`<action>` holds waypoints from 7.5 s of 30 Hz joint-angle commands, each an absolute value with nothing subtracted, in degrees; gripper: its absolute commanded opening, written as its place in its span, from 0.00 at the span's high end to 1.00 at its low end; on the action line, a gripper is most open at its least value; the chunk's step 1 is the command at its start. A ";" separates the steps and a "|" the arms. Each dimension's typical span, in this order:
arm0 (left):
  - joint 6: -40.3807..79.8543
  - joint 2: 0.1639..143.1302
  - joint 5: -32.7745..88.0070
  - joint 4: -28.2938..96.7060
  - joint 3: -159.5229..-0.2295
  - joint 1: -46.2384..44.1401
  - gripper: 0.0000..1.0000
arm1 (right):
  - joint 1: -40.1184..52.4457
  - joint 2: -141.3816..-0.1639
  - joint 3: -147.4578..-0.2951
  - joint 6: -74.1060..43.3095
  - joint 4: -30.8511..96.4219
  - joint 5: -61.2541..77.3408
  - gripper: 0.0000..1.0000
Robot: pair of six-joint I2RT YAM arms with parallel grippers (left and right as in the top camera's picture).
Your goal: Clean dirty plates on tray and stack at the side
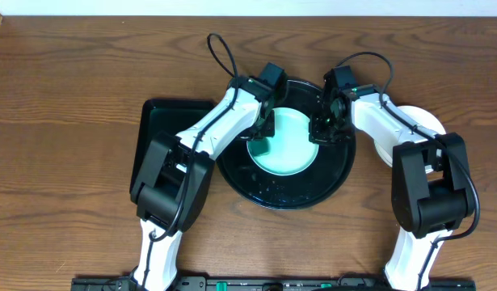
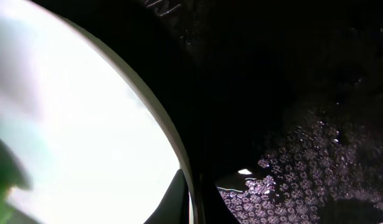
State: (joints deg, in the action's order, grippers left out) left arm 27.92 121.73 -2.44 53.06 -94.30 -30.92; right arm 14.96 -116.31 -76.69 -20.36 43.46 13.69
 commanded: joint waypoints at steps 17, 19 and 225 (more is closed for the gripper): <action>22.70 121.10 6.68 75.46 -115.61 -20.80 0.93 | 21.04 -102.59 -74.35 -19.22 49.67 -10.28 0.99; 22.70 121.10 6.66 76.07 -115.61 -20.82 0.93 | 24.01 -99.11 -74.35 -19.25 50.83 -18.35 0.99; 15.44 100.84 0.80 64.60 -84.71 0.93 0.21 | -0.67 -0.34 -0.32 0.08 3.81 5.65 0.01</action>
